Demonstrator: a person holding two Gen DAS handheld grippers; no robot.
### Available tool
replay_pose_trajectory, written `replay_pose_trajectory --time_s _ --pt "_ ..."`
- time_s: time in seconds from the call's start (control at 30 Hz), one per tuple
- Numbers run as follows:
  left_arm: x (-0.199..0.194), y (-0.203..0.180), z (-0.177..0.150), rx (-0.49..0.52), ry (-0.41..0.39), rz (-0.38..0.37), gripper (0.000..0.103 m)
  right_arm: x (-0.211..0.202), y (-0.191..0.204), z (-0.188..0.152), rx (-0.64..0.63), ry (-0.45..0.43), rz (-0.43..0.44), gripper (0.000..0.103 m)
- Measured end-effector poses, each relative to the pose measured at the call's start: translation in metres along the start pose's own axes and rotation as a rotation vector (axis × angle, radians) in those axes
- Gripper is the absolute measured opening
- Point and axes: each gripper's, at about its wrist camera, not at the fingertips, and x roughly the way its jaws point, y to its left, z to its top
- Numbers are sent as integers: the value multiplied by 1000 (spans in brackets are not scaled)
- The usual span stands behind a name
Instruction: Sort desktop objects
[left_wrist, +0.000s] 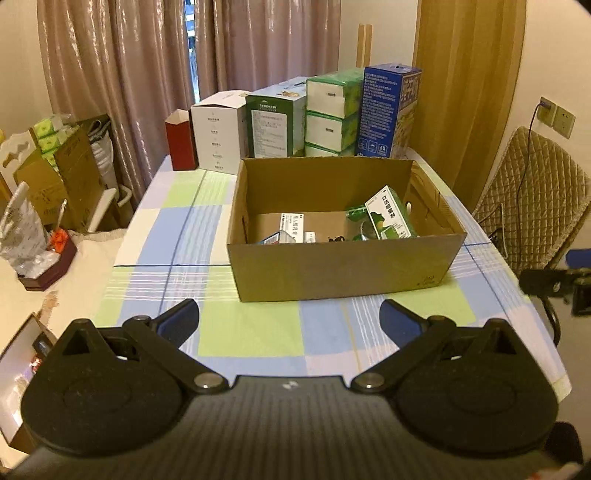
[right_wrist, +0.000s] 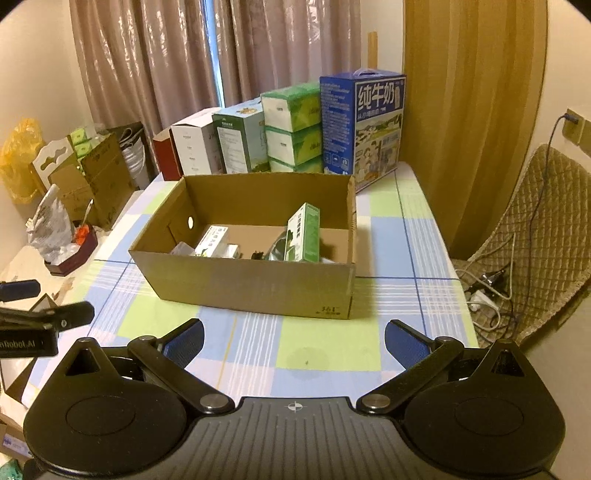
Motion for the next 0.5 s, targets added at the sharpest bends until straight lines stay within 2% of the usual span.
replay_pose_trajectory --time_s 0.23,0.5 --pt "-19 0 -16 -17 -11 4 102 -25 2 -11 10 -29 -7 101" --pt "-34 -7 -23 -15 -23 -12 102 -35 6 -22 11 -26 -11 101"
